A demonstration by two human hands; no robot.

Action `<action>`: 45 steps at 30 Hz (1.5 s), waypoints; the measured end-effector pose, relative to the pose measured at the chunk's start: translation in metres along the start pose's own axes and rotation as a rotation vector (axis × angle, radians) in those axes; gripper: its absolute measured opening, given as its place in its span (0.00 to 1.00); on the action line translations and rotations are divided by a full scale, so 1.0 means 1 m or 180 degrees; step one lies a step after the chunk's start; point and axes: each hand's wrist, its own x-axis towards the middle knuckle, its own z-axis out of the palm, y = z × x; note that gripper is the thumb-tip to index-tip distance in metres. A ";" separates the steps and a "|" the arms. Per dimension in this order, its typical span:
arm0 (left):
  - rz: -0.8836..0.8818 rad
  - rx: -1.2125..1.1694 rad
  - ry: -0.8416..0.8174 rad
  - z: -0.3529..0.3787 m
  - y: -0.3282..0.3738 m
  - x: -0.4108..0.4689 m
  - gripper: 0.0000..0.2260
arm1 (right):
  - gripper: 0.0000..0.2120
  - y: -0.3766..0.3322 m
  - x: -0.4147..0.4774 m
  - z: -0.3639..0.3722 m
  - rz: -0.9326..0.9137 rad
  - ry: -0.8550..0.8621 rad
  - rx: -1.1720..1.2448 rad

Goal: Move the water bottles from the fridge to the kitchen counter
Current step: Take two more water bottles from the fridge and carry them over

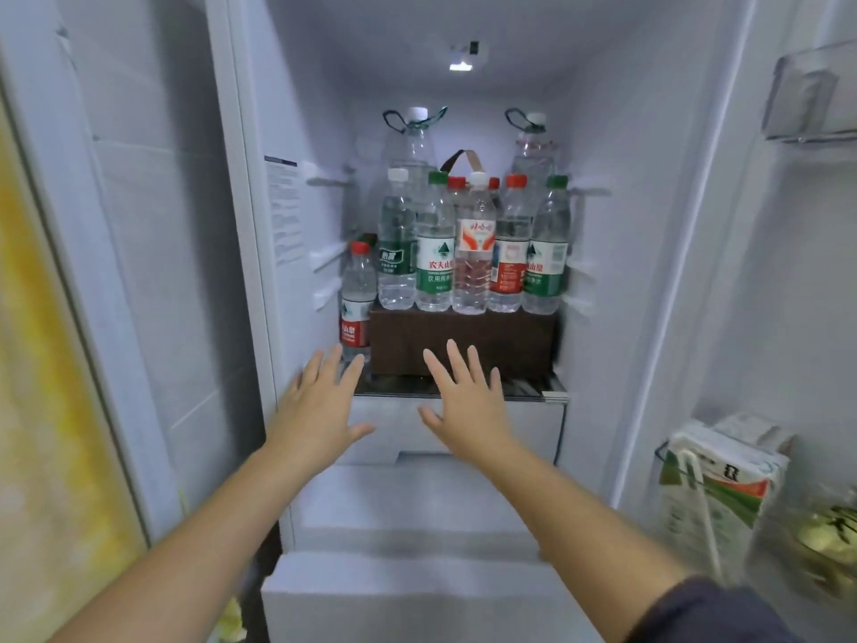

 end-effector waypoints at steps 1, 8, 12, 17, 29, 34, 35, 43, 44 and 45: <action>0.0006 0.0053 -0.0007 -0.001 -0.002 0.014 0.41 | 0.35 0.004 0.018 0.001 0.0011 0.0027 -0.0014; 0.0172 0.0648 0.0092 0.001 -0.010 0.108 0.33 | 0.34 0.028 0.095 0.001 0.0026 0.0129 -0.0145; 0.0256 0.1200 0.0172 -0.015 -0.012 0.165 0.29 | 0.33 0.038 0.109 -0.001 -0.0137 0.0168 -0.0446; 0.0199 0.1695 0.0452 -0.040 -0.018 0.219 0.26 | 0.28 0.037 0.112 -0.004 -0.0160 0.0184 -0.0216; 0.0014 0.1157 -0.0057 -0.056 -0.025 0.272 0.24 | 0.19 0.042 0.120 -0.016 -0.0163 0.0140 0.0021; 0.0044 0.0887 -0.0288 -0.072 -0.028 0.264 0.23 | 0.19 0.040 0.118 -0.015 -0.0092 0.0137 0.0062; 0.0054 0.0811 -0.0339 -0.075 -0.028 0.261 0.22 | 0.19 0.040 0.118 -0.015 -0.0073 0.0132 0.0074; 0.0118 0.0882 -0.0188 -0.099 -0.022 0.221 0.12 | 0.18 0.034 0.114 -0.017 0.0046 0.0102 0.0220; 0.0146 0.0876 -0.0162 -0.103 -0.022 0.218 0.12 | 0.18 0.033 0.113 -0.018 0.0058 0.0108 0.0241; 0.0182 0.0890 -0.0155 -0.109 -0.021 0.214 0.11 | 0.17 0.032 0.113 -0.019 0.0070 0.0106 0.0267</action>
